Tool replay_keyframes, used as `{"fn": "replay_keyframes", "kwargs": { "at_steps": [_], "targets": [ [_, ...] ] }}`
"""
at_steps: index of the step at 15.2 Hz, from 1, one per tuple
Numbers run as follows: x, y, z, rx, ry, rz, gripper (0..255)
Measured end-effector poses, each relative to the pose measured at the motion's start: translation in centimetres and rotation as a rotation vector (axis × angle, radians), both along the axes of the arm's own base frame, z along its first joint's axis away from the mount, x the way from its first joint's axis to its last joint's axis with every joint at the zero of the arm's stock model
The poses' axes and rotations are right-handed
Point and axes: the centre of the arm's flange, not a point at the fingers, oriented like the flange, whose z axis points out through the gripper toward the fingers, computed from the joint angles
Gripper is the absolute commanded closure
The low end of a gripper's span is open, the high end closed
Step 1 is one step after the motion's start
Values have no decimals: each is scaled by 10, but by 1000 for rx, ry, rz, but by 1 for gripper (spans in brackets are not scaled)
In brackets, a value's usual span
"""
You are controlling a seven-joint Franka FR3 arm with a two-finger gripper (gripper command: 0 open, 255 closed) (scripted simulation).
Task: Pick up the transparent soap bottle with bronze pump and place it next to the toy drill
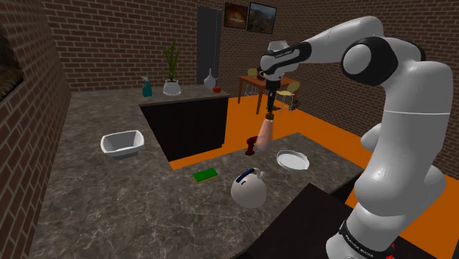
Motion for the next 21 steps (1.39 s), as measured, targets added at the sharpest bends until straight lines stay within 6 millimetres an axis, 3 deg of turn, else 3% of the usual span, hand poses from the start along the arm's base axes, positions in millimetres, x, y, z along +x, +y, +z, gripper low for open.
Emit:
{"fn": "replay_keyframes", "kwargs": {
  "at_steps": [21],
  "targets": [
    [0, -1, -111, 0, 0, 0, 255]
  ]
}}
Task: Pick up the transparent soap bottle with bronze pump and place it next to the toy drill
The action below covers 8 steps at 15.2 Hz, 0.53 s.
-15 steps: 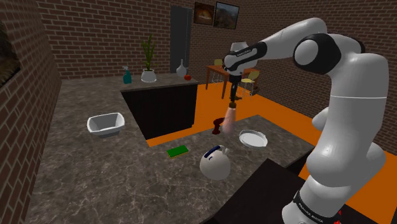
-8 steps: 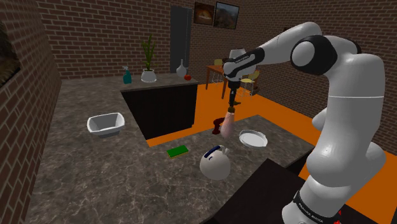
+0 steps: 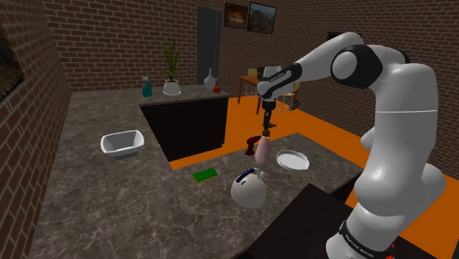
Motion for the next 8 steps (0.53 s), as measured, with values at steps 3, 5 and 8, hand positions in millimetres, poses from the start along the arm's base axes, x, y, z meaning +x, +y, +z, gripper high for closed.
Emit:
{"fn": "replay_keyframes", "kwargs": {
  "at_steps": [3, 5, 8],
  "targets": [
    [-1, 0, -15, 0, 0, 0, 255],
    [-2, 1, -26, 0, 0, 0, 255],
    [-2, 1, -43, 0, 0, 0, 255]
  ]
}}
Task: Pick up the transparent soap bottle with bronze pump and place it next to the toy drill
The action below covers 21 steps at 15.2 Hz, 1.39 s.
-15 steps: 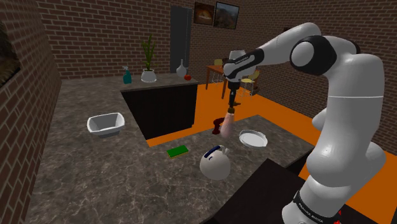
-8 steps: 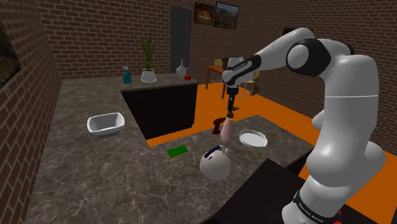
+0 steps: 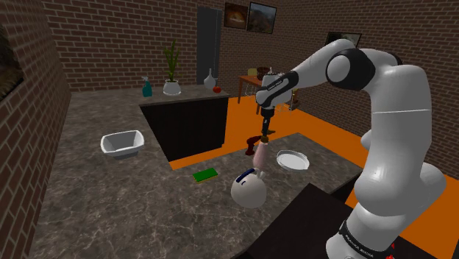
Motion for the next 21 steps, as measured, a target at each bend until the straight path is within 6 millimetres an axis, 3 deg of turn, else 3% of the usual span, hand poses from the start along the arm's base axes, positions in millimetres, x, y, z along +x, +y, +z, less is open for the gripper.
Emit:
{"fn": "replay_keyframes", "kwargs": {
  "at_steps": [8, 9, 15, 19, 21],
  "targets": [
    [1, -1, -8, 0, 0, 0, 255],
    [1, -1, -8, 0, 0, 0, 0],
    [1, -1, -7, 0, -1, 0, 0],
    [2, 4, 33, -1, -2, 0, 0],
    [3, 4, 40, -1, -2, 0, 0]
  ]
}}
